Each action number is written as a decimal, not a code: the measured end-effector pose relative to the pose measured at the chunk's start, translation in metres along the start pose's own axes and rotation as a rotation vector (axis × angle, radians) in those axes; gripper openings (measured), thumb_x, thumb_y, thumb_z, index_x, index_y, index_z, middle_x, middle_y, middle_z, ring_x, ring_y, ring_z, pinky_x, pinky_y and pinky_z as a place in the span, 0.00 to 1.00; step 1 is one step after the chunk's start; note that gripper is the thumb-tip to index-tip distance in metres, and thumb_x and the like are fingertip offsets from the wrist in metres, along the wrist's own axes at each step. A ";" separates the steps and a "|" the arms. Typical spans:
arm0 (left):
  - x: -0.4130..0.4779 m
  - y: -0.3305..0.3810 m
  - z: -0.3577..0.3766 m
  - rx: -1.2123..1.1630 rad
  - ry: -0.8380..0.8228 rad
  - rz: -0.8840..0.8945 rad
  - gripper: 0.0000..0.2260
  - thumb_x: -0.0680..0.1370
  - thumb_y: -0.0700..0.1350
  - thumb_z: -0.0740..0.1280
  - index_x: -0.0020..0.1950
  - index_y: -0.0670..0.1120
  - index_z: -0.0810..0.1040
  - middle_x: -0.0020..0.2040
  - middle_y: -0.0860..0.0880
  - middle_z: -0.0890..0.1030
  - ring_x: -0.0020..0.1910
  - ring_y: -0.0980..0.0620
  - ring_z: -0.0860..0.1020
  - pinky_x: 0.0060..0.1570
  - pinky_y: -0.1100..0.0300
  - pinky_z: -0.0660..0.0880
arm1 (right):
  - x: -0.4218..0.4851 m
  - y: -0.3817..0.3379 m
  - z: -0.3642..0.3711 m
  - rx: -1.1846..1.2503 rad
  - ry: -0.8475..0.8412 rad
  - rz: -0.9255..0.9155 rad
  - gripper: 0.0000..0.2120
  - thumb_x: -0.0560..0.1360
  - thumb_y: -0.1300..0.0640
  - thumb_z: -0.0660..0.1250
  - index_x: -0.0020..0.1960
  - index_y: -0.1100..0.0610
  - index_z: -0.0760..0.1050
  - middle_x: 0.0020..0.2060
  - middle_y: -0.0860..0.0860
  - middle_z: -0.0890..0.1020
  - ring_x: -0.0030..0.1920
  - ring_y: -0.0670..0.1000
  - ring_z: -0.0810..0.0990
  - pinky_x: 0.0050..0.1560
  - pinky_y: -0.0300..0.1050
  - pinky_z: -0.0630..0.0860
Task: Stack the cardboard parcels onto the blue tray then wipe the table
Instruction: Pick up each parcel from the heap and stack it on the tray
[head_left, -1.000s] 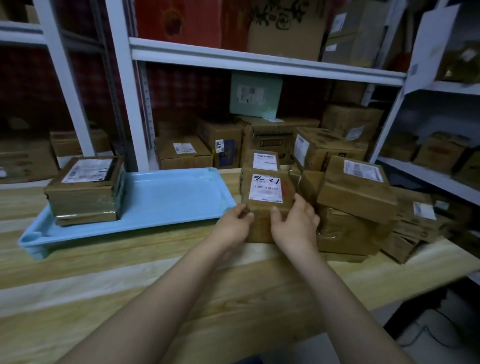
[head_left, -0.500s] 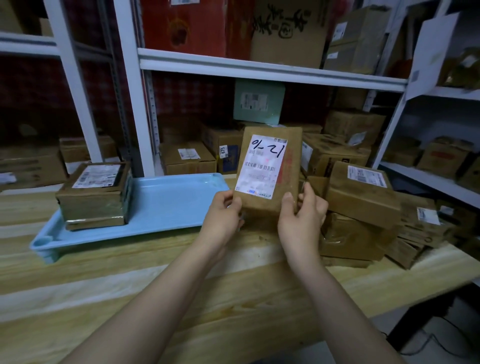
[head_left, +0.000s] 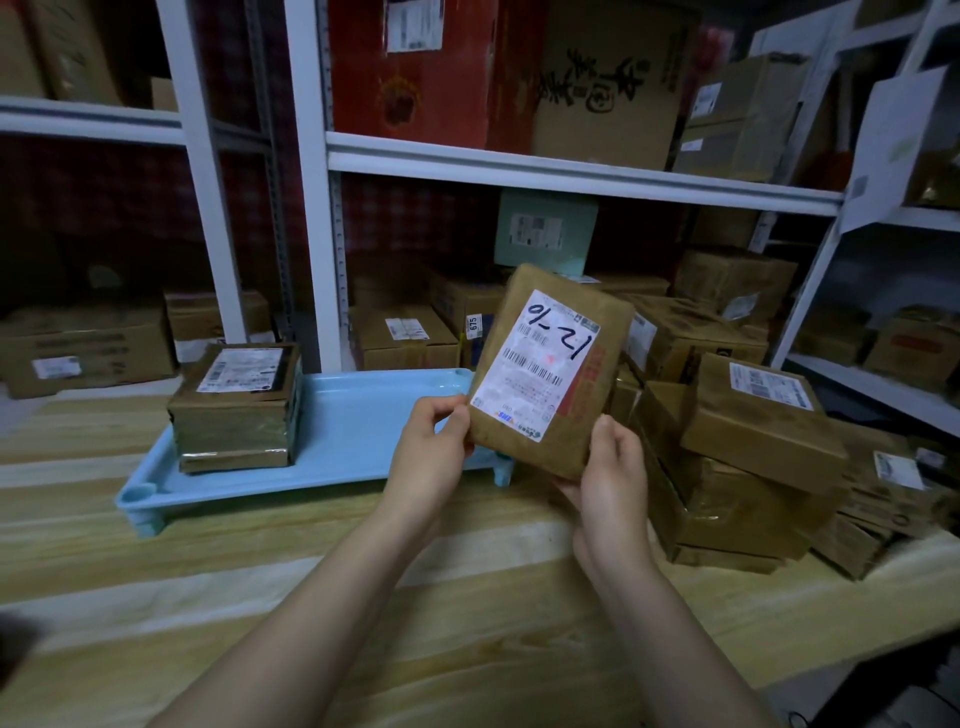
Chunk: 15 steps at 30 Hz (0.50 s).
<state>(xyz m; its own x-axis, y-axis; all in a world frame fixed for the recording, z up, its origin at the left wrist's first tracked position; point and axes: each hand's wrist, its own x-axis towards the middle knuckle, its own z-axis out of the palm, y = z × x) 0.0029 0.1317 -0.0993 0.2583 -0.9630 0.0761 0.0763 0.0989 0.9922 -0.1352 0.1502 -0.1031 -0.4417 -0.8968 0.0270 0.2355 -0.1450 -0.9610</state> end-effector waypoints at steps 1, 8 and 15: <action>0.001 -0.001 -0.001 0.005 0.006 -0.001 0.06 0.81 0.47 0.61 0.55 0.51 0.77 0.57 0.54 0.80 0.55 0.53 0.79 0.60 0.50 0.77 | 0.001 0.001 0.000 0.012 -0.015 0.017 0.09 0.83 0.46 0.58 0.58 0.47 0.73 0.57 0.49 0.82 0.58 0.51 0.81 0.62 0.59 0.77; 0.002 -0.002 -0.003 -0.005 0.044 -0.003 0.05 0.80 0.50 0.64 0.50 0.50 0.75 0.55 0.56 0.80 0.53 0.54 0.79 0.60 0.49 0.76 | 0.002 0.002 0.000 0.087 -0.062 0.055 0.13 0.83 0.48 0.58 0.62 0.53 0.73 0.54 0.52 0.84 0.53 0.50 0.83 0.53 0.52 0.81; 0.003 -0.002 -0.003 0.025 0.073 0.020 0.03 0.80 0.47 0.63 0.48 0.52 0.75 0.52 0.55 0.80 0.54 0.51 0.78 0.60 0.46 0.76 | 0.004 0.004 -0.003 0.097 -0.129 0.060 0.15 0.83 0.47 0.58 0.66 0.52 0.70 0.56 0.52 0.83 0.55 0.51 0.83 0.58 0.57 0.80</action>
<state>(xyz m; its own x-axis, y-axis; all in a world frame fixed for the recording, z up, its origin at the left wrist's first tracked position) 0.0065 0.1299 -0.1015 0.3294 -0.9399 0.0896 0.0470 0.1111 0.9927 -0.1385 0.1476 -0.1076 -0.3109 -0.9504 0.0111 0.3437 -0.1233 -0.9309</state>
